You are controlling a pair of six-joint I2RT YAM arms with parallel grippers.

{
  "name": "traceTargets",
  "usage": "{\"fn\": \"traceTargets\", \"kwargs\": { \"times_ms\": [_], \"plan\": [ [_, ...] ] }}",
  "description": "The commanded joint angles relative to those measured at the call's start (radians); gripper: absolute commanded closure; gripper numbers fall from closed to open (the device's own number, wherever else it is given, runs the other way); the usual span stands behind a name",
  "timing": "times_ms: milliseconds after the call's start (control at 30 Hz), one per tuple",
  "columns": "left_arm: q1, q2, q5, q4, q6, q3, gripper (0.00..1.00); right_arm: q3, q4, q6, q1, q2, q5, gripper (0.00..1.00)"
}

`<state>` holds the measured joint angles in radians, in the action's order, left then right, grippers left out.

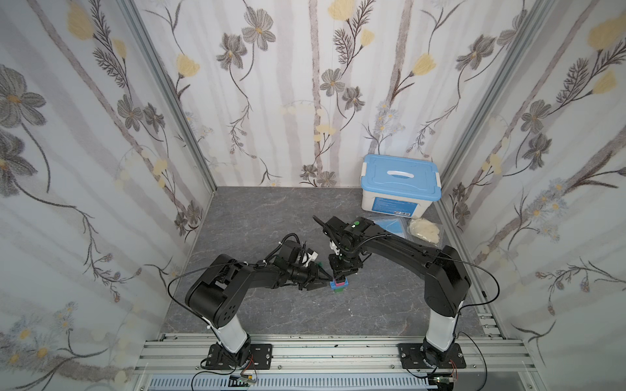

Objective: Assemble the letter f with lego
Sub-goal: Assemble the lego brick with the lego brick.

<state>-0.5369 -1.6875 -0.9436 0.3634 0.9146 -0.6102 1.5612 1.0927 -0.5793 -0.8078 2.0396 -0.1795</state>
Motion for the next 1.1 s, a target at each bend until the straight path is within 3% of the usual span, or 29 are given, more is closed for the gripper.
{"fn": "traceTargets", "kwargs": {
  "times_ms": [0, 1067],
  "plan": [
    [0.000, 0.002, -0.012, 0.002, -0.006, -0.004, 0.56, -0.013, -0.016, -0.029, -0.008, 0.014, 0.041, 0.70],
    [-0.002, 0.024, -0.003, -0.094, -0.055, -0.024, 0.56, -0.052, -0.038, -0.044, -0.015, 0.071, 0.089, 0.72]
  ]
}}
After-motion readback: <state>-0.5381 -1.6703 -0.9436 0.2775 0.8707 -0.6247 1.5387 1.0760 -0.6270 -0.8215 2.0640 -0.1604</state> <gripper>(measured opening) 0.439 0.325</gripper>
